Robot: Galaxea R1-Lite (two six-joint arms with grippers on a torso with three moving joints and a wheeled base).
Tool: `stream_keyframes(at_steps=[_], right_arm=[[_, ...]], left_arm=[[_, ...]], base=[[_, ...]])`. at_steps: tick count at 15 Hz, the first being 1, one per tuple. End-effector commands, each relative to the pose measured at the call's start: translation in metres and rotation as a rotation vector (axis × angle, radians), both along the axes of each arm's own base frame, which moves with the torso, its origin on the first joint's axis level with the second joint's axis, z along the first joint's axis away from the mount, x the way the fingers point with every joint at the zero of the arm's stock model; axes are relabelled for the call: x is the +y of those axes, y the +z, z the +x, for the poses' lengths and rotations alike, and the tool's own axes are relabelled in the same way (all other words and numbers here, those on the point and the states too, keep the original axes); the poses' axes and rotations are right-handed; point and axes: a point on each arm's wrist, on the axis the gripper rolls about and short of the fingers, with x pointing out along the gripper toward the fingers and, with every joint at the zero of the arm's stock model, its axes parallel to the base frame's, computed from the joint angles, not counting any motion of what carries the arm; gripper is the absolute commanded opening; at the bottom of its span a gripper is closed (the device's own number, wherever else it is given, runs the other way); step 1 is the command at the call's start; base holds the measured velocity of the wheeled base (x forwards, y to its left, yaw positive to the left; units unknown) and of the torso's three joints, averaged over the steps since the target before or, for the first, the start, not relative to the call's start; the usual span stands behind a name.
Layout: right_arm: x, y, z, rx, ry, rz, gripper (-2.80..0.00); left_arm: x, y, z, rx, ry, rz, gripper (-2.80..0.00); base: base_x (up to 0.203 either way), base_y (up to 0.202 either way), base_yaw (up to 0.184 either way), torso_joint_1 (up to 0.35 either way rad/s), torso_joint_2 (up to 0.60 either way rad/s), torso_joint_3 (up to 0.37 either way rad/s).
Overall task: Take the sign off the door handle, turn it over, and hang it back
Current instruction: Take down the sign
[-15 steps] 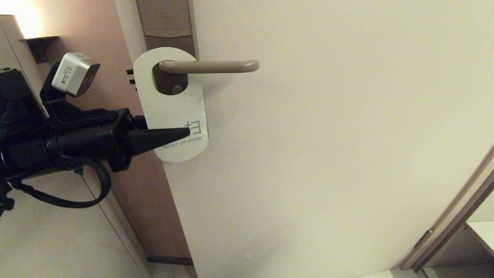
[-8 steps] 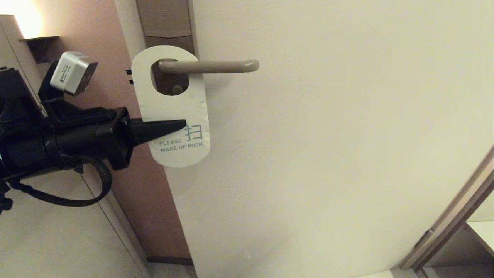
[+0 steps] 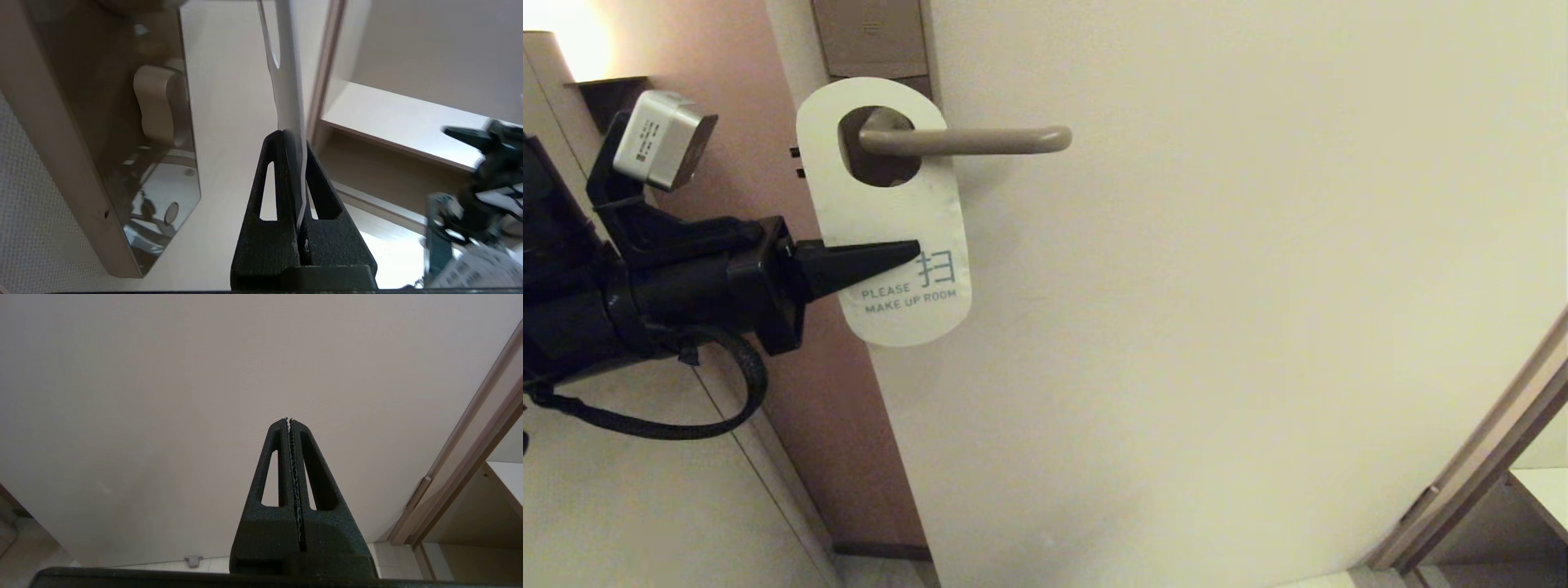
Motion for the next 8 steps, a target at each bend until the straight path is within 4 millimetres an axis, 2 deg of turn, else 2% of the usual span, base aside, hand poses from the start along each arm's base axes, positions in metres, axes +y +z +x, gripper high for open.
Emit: stream_keyframes(at_steps=[1,8], right_arm=[[0.000,0.000,0.000,0.001,0.000,0.000,-2.80],[0.000,0.000,0.000,0.001,0.000,0.000,-2.80]], left_arm=[[-0.006,0.002,-0.003,-0.011,0.010,-0.006,-2.80],[-0.019,0.002,-0.006,-0.044,0.139,0.006,-2.80]], base=[[0.000,0.000,0.000,0.000,0.00,0.000],[0.000,0.000,0.000,0.000,0.00,0.000]])
